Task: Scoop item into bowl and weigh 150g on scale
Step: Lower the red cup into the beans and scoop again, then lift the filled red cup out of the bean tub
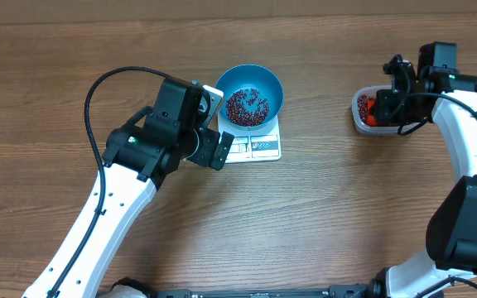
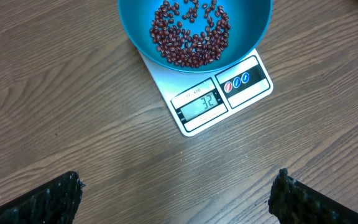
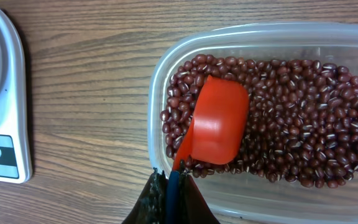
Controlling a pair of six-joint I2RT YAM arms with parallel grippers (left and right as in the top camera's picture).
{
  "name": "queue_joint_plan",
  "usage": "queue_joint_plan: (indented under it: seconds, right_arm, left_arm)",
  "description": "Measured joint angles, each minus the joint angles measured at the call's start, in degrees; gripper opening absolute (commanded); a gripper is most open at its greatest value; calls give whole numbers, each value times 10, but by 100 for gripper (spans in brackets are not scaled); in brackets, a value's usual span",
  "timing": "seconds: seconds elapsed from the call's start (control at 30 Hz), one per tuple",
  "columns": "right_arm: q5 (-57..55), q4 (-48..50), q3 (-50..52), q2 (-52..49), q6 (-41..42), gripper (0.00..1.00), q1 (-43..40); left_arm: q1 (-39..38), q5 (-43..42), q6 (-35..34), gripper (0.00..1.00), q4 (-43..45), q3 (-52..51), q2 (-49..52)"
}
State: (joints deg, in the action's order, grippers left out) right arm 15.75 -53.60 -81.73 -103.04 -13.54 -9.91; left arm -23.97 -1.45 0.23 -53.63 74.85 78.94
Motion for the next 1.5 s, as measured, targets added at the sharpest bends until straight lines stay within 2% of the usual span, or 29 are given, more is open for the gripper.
queue_joint_plan:
  seconds: [0.43,1.5]
  right_arm:
    - [75,0,0,0,0,4,-49]
    - [98,-6,0,0,0,3,-78]
  left_arm:
    - [0,0,0,99,0,0,0]
    - [0,0,0,99,0,0,0]
